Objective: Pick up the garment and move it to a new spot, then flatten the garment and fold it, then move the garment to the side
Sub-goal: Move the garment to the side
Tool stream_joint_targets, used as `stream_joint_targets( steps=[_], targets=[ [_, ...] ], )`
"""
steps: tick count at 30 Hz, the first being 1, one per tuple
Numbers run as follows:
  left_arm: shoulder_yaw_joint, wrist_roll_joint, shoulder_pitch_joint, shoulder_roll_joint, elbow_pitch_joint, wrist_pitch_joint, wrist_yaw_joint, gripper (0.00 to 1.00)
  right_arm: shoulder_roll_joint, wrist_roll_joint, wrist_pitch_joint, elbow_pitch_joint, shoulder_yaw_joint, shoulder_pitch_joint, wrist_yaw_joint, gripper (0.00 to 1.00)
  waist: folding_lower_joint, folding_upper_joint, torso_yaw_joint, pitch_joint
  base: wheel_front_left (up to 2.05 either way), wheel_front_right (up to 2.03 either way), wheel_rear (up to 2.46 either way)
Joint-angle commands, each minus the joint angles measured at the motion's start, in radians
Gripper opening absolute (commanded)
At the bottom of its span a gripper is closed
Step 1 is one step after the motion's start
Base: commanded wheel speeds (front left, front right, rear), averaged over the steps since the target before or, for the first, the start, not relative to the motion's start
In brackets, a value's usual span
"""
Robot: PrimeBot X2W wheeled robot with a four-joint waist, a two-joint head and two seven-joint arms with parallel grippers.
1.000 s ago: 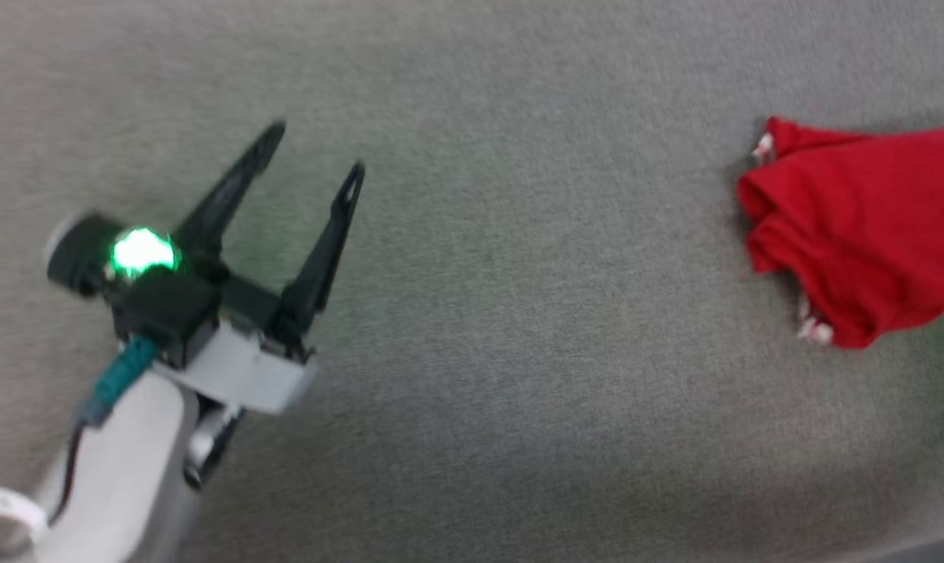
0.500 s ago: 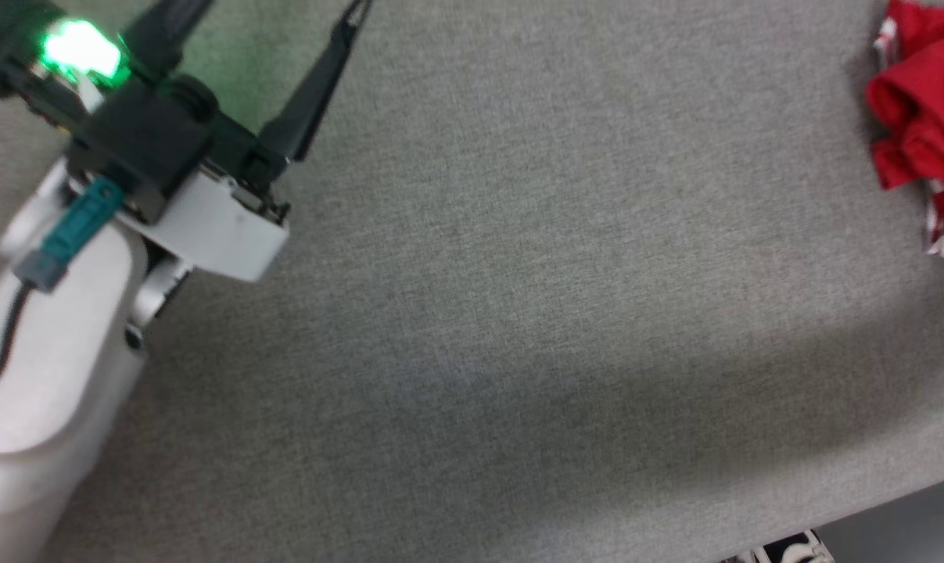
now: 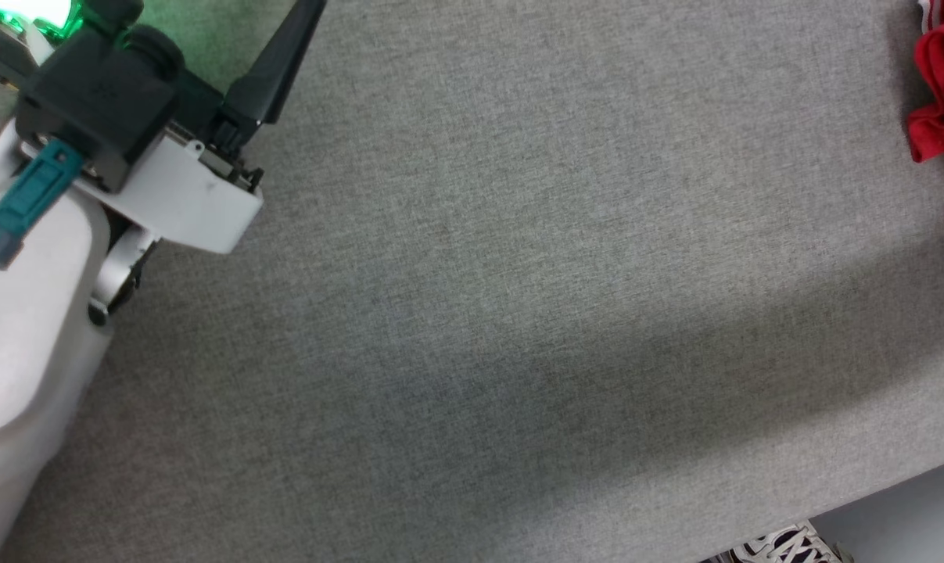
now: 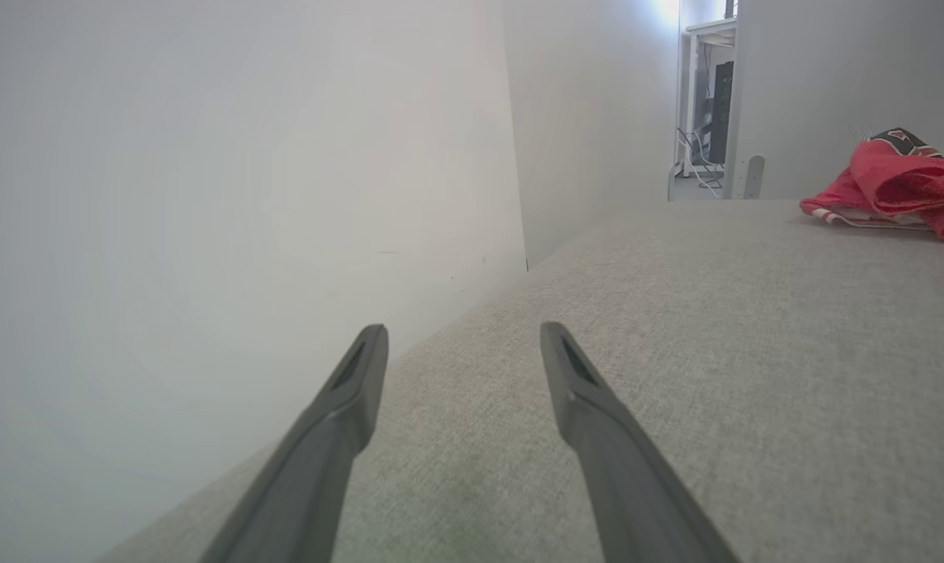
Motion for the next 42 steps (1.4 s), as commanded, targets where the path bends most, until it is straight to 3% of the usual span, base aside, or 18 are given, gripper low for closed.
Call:
stream_joint_targets(
  steps=[1, 11, 18, 23, 35, 42],
  targets=[
    [-0.009, -0.007, 0.012, -0.010, 0.009, -0.002, 0.005, 1.00, 0.003, -0.007, -0.016, 0.024, 0.012, -0.014, -0.002, 1.00, 0.0000, 0.0000, 0.002, -0.010, 0.00, 0.00, 0.00],
    [0.007, -0.039, 0.087, -0.043, 0.052, -0.056, 0.045, 1.00, -0.043, 0.006, -0.065, 0.042, 0.075, -0.013, -0.002, 1.00, 0.0000, 0.0000, 0.041, -0.118, 0.00, 0.00, 0.00],
    [0.040, -0.074, 0.240, -0.103, 0.098, -0.080, 0.084, 1.00, -0.059, 0.020, -0.140, -0.075, 0.188, 0.072, -0.002, 1.00, 0.0000, 0.0000, 0.110, -0.267, 0.00, 0.00, 0.00],
    [0.121, -0.073, 0.400, -0.163, 0.071, -0.080, 0.103, 1.00, -0.028, 0.026, -0.227, -0.147, 0.254, 0.153, -0.002, 1.00, 0.0000, 0.0000, 0.160, -0.372, 0.00, 0.00, 0.00],
    [0.324, -0.027, 0.683, -0.330, 0.106, -0.078, 0.032, 1.00, 0.105, 0.053, -0.282, -0.272, 0.193, 0.411, -0.002, 1.00, 0.0000, 0.0000, 0.293, -0.546, 0.00, 0.00, 0.00],
    [0.419, 0.002, 0.806, -0.415, 0.131, -0.079, 0.004, 1.00, 0.162, -0.015, -0.282, -0.385, 0.153, 0.547, -0.002, 1.00, 0.0000, 0.0000, 0.346, -0.642, 0.00, 0.00, 0.00]
  ],
)
